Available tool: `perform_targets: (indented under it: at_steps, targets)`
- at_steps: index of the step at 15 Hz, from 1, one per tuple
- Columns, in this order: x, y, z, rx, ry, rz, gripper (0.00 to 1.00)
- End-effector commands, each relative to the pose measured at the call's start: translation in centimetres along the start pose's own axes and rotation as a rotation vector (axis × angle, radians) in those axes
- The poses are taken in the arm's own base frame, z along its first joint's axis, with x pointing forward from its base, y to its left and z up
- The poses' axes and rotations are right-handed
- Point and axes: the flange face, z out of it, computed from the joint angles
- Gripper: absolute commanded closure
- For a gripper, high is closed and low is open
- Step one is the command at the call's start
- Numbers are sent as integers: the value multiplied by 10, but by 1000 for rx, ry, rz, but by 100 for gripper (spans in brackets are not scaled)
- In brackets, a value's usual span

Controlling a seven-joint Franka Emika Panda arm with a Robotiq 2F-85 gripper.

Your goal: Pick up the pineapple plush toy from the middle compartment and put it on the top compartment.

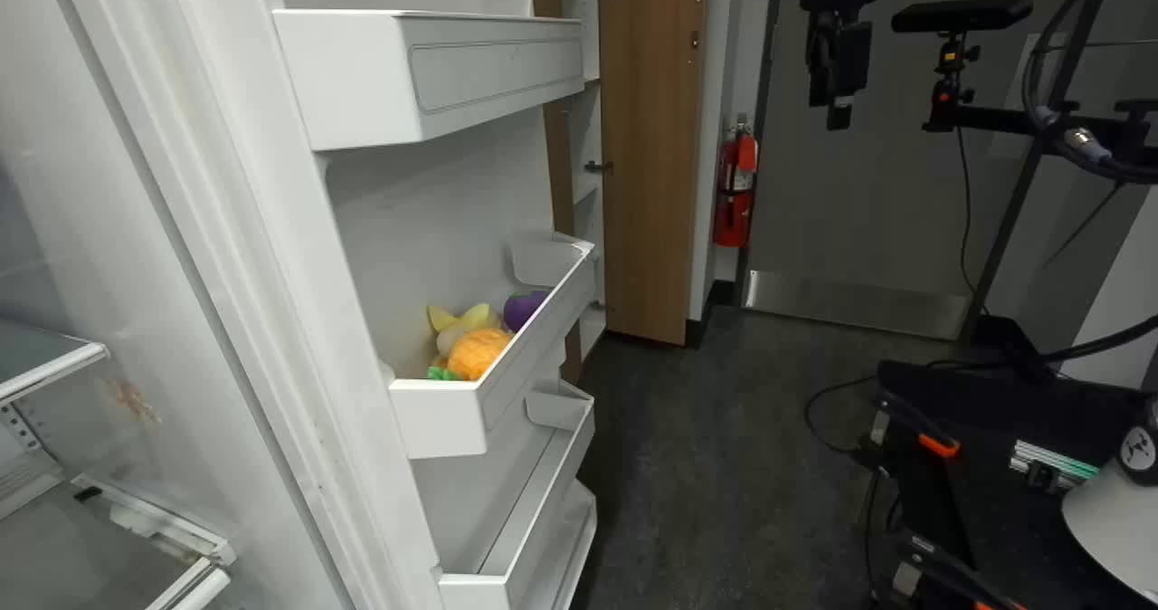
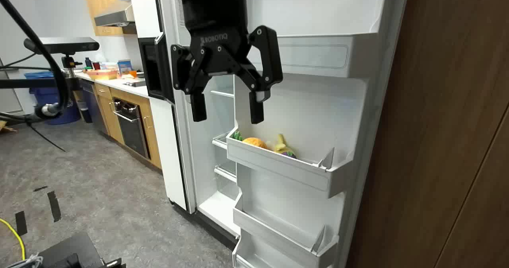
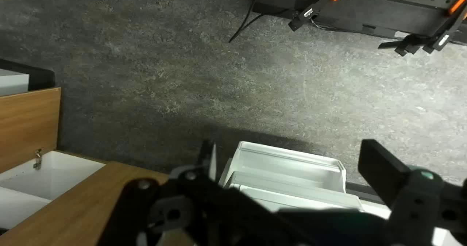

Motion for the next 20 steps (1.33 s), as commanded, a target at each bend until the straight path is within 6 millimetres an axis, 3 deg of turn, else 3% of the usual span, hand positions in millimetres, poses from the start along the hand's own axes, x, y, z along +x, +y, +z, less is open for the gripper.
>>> perform_targets:
  at_steps: [1,11,17,20]
  targets:
    - [0,0,0,1,-1,0,0]
    - [1,0,1,-14,34,14,0]
    - [36,-11,23,-15,153,77,0]
    - [61,-18,40,52,106,93,0]
